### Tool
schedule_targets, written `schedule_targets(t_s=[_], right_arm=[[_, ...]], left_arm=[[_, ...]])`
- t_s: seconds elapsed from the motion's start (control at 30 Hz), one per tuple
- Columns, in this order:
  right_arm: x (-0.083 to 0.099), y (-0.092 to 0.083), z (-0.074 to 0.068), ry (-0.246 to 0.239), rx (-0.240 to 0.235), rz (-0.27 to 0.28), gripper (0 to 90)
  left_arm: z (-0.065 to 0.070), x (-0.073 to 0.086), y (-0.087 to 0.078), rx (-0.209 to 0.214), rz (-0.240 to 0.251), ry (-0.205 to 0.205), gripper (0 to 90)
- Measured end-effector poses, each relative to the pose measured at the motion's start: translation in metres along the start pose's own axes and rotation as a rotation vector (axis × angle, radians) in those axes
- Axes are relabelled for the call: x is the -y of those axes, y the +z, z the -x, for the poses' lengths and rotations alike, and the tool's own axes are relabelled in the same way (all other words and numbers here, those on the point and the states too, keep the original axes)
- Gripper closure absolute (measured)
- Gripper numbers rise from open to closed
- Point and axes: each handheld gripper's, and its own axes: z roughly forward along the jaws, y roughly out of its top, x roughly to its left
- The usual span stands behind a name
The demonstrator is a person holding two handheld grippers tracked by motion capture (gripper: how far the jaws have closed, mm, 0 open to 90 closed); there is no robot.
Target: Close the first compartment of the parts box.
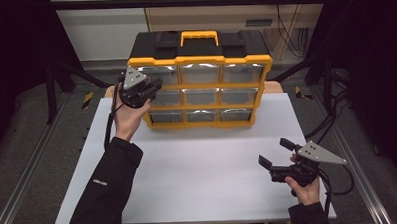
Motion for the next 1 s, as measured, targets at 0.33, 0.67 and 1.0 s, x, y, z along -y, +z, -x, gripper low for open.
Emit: schedule_targets(t_s=[0.33,0.67,1.0], right_arm=[[0.0,0.0,0.0,-0.002,0.005,0.001,2.1],[-0.001,-0.001,-0.001,-0.005,0.0,0.003,1.9],[-0.001,-0.002,0.0,-0.004,0.002,0.002,1.7]], left_arm=[[0.015,0.009,-0.027,0.071,0.006,-0.007,70.5],[0.025,0.034,-0.052,0.161,0.03,-0.061,41.5],[0.029,0.064,-0.071,0.186,0.012,-0.076,17.3]])
